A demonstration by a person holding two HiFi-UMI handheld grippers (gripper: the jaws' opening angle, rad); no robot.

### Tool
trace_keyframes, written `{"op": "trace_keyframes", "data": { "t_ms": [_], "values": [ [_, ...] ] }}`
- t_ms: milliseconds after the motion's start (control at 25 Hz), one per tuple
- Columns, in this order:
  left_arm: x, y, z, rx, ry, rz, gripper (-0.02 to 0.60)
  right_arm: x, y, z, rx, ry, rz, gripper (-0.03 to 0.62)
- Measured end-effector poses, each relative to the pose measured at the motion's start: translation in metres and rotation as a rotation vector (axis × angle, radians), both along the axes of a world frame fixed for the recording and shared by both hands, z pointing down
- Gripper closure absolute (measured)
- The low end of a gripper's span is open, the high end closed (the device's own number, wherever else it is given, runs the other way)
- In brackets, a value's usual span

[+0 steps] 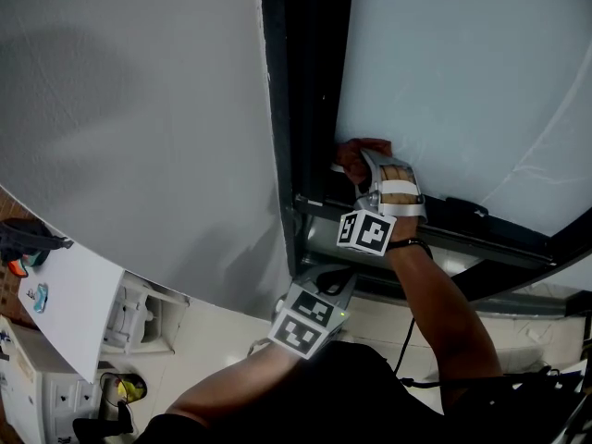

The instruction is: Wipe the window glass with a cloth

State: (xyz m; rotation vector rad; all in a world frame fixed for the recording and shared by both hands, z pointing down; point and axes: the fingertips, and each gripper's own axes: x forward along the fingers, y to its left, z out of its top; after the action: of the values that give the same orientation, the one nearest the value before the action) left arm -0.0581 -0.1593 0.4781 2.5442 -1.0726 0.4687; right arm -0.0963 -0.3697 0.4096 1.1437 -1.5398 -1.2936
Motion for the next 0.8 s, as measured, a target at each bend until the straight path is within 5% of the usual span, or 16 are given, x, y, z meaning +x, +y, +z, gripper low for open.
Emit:
{"op": "trace_keyframes", "data": {
  "t_ms": [800],
  "values": [
    [-0.005,-0.001,0.001,-0.005,-0.007,-0.006,0.564,-0.002,0.000,0.046,-0.088,0.022,0.009,0.500]
  ]
}}
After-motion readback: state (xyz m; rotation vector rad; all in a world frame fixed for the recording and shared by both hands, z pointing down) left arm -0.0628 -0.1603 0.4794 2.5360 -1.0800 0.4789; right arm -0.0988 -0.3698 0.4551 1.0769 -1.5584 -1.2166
